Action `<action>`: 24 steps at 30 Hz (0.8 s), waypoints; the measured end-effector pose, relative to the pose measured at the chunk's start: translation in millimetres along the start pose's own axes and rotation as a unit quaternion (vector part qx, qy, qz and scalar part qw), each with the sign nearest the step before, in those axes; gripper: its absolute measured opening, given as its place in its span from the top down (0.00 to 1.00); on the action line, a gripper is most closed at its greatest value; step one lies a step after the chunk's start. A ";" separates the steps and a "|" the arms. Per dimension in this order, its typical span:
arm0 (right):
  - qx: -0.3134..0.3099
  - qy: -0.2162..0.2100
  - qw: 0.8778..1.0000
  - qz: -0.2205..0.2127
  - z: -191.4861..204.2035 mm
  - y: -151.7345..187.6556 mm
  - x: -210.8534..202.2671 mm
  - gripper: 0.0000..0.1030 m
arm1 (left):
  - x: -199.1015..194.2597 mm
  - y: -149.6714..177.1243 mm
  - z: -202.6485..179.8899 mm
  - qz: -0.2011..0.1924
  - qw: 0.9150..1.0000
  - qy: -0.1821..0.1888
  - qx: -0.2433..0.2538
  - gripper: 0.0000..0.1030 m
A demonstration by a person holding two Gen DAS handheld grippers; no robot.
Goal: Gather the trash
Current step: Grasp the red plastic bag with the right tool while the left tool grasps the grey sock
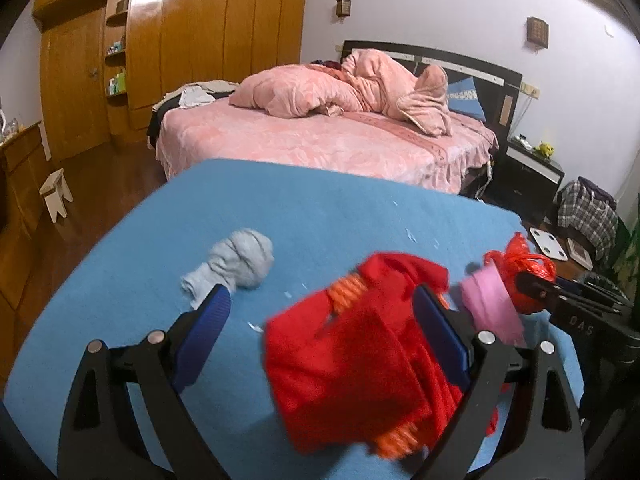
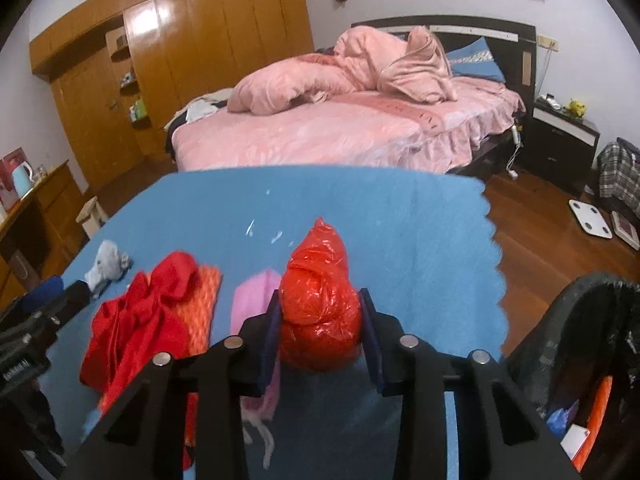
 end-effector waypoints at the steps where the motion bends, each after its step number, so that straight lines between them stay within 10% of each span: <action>1: -0.003 0.003 1.000 -0.002 0.5 -2.8 2.1 0.65 | 1.9 -4.1 5.5 -0.004 1.000 -0.006 0.001 0.13; 12: -0.032 0.022 0.999 -0.008 15.8 -10.0 22.8 0.65 | 53.2 -17.4 67.4 0.037 0.998 -0.046 -0.017 0.24; 24: -0.022 0.013 1.000 0.000 13.1 -8.4 24.8 0.64 | 83.0 -9.0 55.8 0.087 0.996 -0.005 0.016 0.53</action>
Point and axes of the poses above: each gripper's, at about its wrist camera, not at the fingertips, and x roughly the way its jaws point, z to its left, y to its underside, the point moved 4 cm from there along x, roughly the way its jaws point, and after that the axes turned 3 degrees about -z, right-handed, at the moved point
